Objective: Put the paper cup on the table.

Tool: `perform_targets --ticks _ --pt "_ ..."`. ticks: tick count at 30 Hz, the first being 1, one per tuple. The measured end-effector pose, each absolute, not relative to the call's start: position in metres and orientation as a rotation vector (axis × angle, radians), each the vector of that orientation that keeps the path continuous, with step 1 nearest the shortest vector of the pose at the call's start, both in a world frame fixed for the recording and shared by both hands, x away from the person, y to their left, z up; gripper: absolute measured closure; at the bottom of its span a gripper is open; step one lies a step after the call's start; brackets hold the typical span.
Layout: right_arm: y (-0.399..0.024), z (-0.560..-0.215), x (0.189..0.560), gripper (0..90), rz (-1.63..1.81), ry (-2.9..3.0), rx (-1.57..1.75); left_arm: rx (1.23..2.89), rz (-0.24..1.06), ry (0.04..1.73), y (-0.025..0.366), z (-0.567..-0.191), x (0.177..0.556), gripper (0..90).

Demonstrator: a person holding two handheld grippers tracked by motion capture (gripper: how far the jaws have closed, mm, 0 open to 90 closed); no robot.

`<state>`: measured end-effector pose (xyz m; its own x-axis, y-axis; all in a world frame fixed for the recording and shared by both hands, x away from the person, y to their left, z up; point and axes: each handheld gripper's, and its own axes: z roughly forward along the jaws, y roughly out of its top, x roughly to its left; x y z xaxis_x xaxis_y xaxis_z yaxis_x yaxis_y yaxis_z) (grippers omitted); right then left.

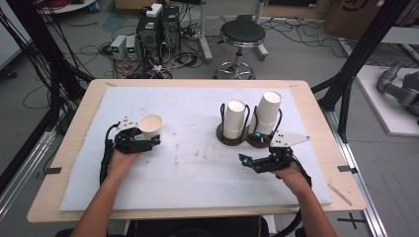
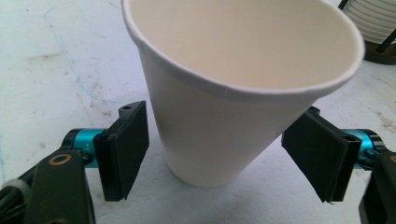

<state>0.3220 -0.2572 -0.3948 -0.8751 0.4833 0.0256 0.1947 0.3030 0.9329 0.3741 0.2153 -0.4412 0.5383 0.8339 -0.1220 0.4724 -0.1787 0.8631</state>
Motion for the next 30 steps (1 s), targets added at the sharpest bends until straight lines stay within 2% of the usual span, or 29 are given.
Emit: perform_targets --ticks 11,18,23,27,30 --pt "-0.257 -0.396 0.323 19.5 1.597 2.312 0.617 1.835 0.468 1.094 0.221 -0.44 0.363 23.4" --pt "-0.258 -0.395 0.323 19.5 1.597 2.313 0.62 1.812 0.47 1.07 0.24 -0.431 0.345 23.4" --pt "-0.259 -0.396 0.324 19.5 1.59 2.311 0.626 1.678 0.507 0.991 0.262 -0.424 0.327 23.4" --pt "-0.259 -0.396 0.324 19.5 1.582 2.311 0.642 1.549 0.542 0.952 0.269 -0.419 0.323 20.4" --pt "-0.26 -0.397 0.326 19.5 1.579 2.304 0.643 1.517 0.562 0.91 0.268 -0.415 0.321 20.4"
